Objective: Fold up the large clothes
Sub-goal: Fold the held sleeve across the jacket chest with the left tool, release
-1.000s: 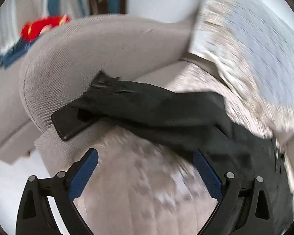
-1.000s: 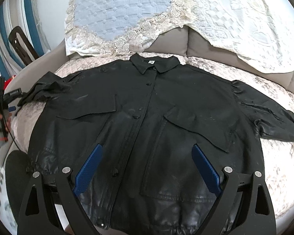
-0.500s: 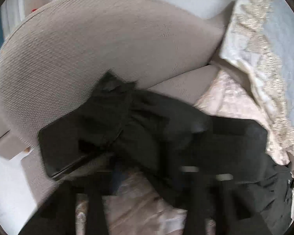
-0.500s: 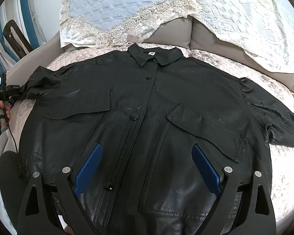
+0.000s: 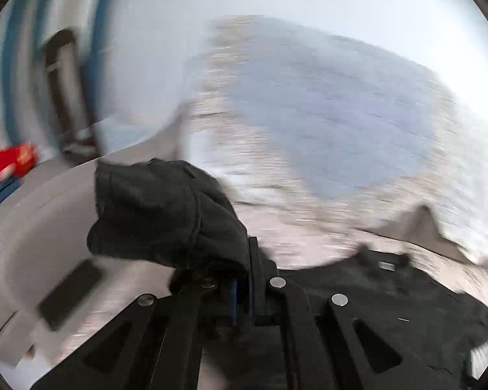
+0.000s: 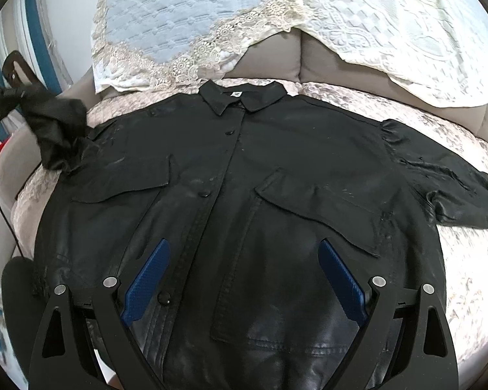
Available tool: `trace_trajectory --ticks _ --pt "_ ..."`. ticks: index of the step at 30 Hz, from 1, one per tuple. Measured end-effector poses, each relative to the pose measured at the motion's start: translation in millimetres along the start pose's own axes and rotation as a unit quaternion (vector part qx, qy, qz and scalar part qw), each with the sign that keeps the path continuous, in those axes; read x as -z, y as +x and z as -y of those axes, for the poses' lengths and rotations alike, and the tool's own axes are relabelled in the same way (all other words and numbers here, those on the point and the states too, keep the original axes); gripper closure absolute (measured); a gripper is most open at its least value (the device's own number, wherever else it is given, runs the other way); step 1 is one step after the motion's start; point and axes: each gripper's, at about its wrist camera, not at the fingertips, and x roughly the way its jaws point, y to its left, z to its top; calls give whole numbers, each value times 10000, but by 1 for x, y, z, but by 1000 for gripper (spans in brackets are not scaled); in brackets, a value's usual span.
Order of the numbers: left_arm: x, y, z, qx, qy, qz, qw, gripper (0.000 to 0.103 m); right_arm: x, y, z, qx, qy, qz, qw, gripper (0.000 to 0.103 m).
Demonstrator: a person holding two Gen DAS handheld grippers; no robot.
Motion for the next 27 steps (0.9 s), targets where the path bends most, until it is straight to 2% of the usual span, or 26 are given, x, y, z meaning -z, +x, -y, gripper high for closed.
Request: trace_trajectory --ticks 3,6,8,9,10,13,15,17,19,21,24,25,27 --pt "16 23 66 651 250 -387 9968 98 3 -7 5 5 48 67 10000 10" --pt "45 55 121 1266 456 -1056 9853 95 7 -13 12 59 122 88 9999 10" --pt "68 65 147 1624 595 -1452 9742 86 9 -18 18 122 187 82 9997 10" --pt "78 64 154 1813 636 -1587 9684 77 10 -20 22 150 222 90 9996 10" --pt "84 60 159 1974 675 -1634 9642 67 11 -22 25 170 242 94 9995 10" --pt "83 35 151 2276 778 -1458 9596 53 13 -24 31 205 318 91 9992 10" --pt "76 18 137 2208 825 -1196 9644 48 14 -22 30 171 356 75 9992 10" --pt "69 7 110 1937 745 -987 9732 44 12 -18 26 77 362 70 9993 10" --pt "65 12 79 1479 624 -992 9820 43 9 -13 20 -43 331 80 9994 10" --pt "66 28 48 1063 417 -1174 9865 43 4 -8 14 -188 296 94 9993 10" --pt "86 65 13 710 361 -1698 9822 44 -12 2 1 -320 168 151 9992 10" --pt "100 82 3 516 355 -1985 9781 44 -19 6 -5 -357 116 188 9991 10" --pt "122 100 -11 383 272 -2395 9697 44 -27 11 -10 -420 99 214 9988 10"
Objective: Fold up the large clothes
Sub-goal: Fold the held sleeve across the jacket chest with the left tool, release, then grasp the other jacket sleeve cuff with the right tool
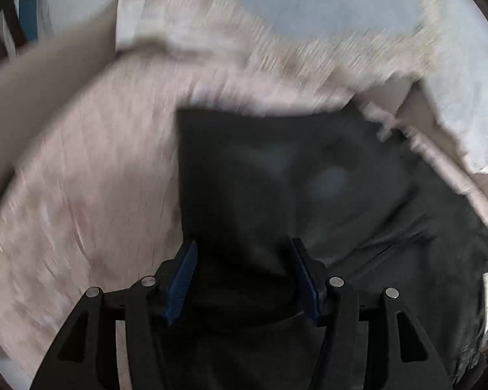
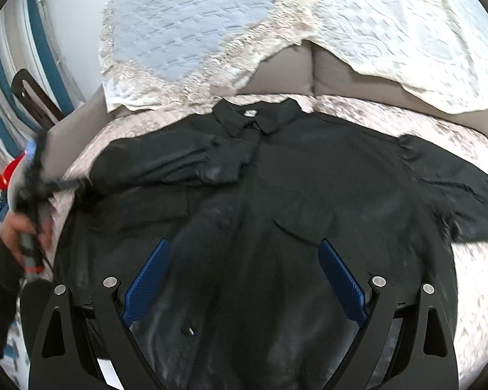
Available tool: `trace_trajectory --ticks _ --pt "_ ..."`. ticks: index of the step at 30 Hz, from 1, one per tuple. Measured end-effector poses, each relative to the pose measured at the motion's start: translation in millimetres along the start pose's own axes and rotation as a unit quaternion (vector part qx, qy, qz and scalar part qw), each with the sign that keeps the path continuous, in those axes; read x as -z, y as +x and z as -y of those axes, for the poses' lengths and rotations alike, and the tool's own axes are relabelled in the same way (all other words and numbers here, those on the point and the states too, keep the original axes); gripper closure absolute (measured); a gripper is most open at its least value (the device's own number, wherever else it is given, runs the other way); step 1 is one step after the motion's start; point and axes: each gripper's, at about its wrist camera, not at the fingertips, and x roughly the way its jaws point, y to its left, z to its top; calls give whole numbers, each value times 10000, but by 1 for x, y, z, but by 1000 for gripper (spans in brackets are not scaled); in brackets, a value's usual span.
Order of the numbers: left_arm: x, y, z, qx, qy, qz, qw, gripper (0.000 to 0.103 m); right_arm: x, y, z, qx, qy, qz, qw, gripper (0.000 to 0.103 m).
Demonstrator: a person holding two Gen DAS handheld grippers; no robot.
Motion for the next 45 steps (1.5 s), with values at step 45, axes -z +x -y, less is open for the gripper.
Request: trace_trajectory --ticks 45 --pt "69 -16 189 517 1514 292 9867 43 68 -84 361 1150 3897 756 9106 24"
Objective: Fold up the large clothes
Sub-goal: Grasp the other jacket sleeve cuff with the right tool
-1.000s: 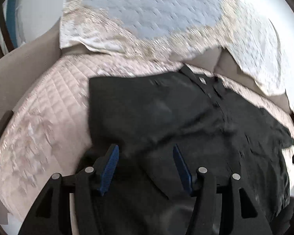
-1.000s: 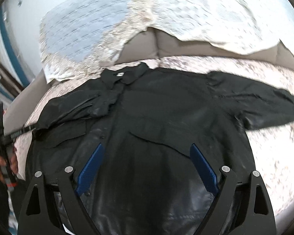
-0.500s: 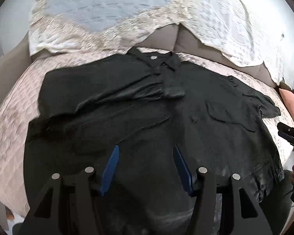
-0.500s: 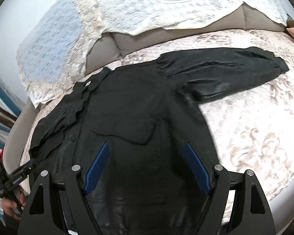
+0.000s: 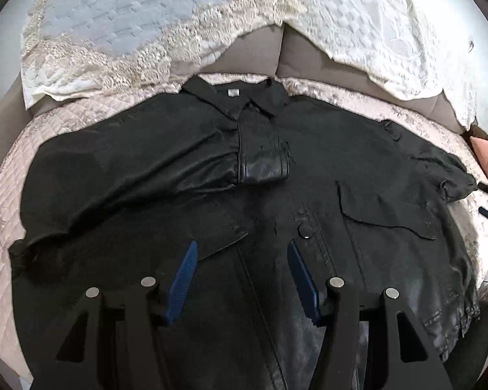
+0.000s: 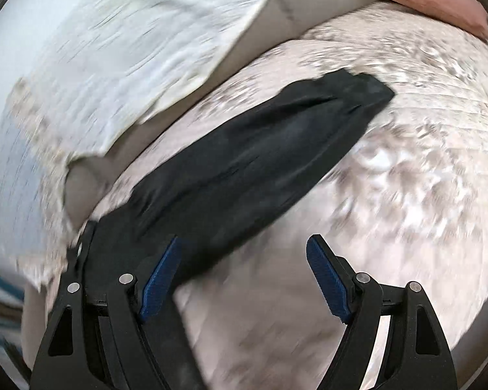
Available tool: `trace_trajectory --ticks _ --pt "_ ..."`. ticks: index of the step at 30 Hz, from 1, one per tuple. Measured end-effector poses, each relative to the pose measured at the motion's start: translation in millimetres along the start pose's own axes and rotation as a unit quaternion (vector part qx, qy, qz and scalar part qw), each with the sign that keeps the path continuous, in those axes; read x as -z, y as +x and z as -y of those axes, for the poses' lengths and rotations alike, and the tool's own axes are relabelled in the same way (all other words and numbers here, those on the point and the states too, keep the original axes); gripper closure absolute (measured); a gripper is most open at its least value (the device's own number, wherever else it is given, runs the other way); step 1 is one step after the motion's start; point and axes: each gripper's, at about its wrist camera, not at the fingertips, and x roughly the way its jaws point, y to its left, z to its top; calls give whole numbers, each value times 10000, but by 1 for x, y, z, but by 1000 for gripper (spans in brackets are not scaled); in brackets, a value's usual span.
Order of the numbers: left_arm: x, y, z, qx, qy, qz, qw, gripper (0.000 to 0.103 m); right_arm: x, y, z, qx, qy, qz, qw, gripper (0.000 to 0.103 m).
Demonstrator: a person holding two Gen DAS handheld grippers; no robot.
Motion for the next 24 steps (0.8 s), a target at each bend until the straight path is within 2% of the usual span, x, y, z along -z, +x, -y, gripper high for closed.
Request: trace_trajectory --ticks 7,10,16,17,19,22,24 --pt "8 21 0 -75 -55 -310 9995 43 -43 26 50 141 776 165 9967 24" --pt "10 22 2 -134 -15 -314 9994 43 -61 39 67 298 985 247 9944 24" --pt "12 26 7 -201 73 -311 9993 39 -89 57 82 342 1203 494 9909 25" --pt "13 26 7 -208 81 -302 9993 39 -92 59 83 379 1217 466 9907 29" --pt "13 26 8 -231 107 -292 9993 39 -98 62 84 582 1237 368 9899 81" --pt "11 23 8 -205 102 -324 9992 39 -103 53 78 315 1299 292 9906 96" --pt "9 19 7 -173 58 -303 9994 39 -106 37 57 203 918 388 9948 98"
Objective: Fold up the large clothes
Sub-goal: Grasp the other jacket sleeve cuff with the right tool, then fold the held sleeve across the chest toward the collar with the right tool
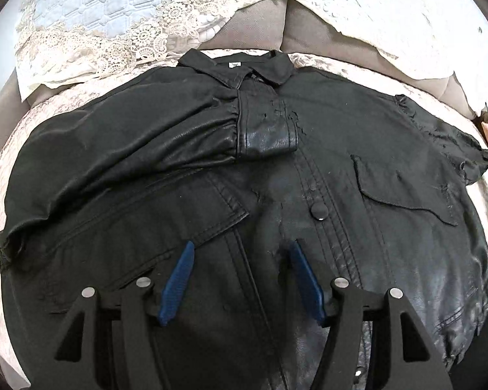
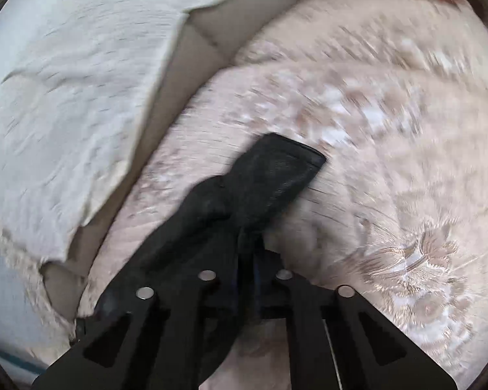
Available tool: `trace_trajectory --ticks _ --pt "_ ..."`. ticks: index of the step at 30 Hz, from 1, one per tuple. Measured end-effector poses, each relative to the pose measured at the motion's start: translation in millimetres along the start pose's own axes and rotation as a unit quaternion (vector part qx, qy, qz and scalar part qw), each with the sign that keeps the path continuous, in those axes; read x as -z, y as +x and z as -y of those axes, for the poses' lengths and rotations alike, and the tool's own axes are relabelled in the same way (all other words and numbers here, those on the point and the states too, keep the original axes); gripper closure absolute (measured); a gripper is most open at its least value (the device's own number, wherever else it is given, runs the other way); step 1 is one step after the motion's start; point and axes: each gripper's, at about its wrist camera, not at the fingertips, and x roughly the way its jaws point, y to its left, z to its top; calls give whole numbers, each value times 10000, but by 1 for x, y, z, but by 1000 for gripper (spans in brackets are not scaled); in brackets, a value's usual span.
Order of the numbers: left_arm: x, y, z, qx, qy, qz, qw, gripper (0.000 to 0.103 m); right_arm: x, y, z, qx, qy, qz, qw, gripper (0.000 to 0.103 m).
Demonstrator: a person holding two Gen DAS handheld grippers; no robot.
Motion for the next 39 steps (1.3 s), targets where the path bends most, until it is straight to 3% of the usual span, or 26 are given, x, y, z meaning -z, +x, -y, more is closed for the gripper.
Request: trace_trajectory --ticks 6,13,18,23,26,29,30,33,39 --pt "-3 -25 -1 17 -36 302 9995 39 15 -56 -81 -831 -936 136 9920 99" --pt "1 -39 -12 114 -108 446 9989 39 84 -96 -207 -1828 -2175 -148 9587 99" --pt "3 -45 -30 108 -273 526 9982 39 170 -73 -283 -2236 -2904 -879 9262 99" --pt "6 -47 -45 58 -417 551 9976 39 254 -21 -319 -2312 -3328 -1768 8970 96" --pt "7 -47 -50 43 -471 524 9975 39 297 14 -325 -2171 -3416 -2465 8806 80" --pt "5 -48 -52 59 -474 547 9974 39 313 9 -317 -2369 -3491 -2627 8678 67" --pt "4 -49 -51 70 -463 561 9973 39 312 1 -313 -2481 -3499 -2586 8655 58" --pt "-5 -49 -46 171 -439 603 9971 39 301 -21 -298 -2584 -3493 -2384 8685 56" --pt "-40 -40 -12 726 -253 671 9948 39 270 -56 -236 -2231 -3291 -1868 8984 56"
